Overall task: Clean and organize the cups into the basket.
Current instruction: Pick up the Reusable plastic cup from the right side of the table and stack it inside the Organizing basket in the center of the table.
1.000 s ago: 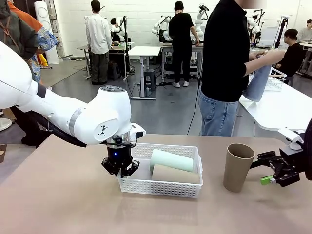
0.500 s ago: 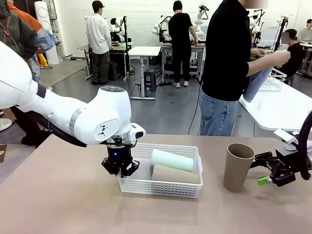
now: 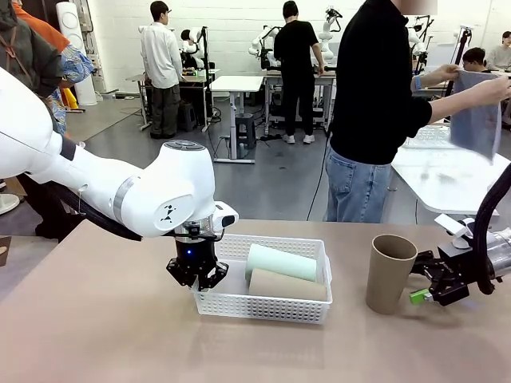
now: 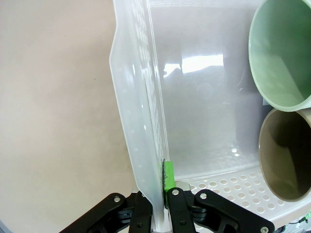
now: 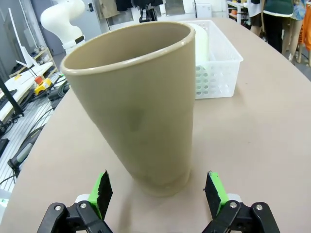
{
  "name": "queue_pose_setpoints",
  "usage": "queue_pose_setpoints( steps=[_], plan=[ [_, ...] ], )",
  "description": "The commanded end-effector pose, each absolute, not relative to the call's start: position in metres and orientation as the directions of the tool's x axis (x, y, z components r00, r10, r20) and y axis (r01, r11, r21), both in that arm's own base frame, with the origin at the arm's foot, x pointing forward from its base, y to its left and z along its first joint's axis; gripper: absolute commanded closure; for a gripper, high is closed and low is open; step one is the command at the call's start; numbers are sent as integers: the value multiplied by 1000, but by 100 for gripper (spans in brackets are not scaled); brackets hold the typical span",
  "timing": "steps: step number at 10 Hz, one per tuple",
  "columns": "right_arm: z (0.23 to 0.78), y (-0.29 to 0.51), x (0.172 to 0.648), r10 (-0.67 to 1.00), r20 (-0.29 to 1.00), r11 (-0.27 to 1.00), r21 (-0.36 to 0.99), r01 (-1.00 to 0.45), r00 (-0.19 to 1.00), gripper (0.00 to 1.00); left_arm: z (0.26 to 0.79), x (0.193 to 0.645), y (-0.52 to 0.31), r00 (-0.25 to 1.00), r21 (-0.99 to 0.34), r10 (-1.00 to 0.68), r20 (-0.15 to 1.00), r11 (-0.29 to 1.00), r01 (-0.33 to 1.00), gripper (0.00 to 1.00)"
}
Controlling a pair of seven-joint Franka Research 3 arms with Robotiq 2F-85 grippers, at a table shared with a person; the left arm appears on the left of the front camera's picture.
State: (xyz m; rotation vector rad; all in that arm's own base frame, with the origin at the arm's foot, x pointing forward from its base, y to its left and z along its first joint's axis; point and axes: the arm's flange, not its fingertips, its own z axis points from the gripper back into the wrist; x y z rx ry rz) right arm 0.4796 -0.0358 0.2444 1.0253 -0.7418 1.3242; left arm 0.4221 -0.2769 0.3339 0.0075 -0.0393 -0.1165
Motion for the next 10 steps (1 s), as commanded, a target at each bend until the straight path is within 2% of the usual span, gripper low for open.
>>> queue_pose_setpoints(
  steps=[1, 8, 10],
  plan=[
    [242, -26, 488, 411, 899, -22, 174, -985, 149, 0, 330, 418, -277, 993, 18, -117, 33, 993, 116, 100],
    [253, 23, 481, 443, 893, -125, 154, -980, 83, 0, 330, 418, -277, 993, 18, -117, 33, 993, 116, 100],
    [263, 41, 470, 450, 893, -178, 125, -976, 32, 0, 330, 418, -277, 993, 18, -117, 33, 993, 116, 100]
  ],
)
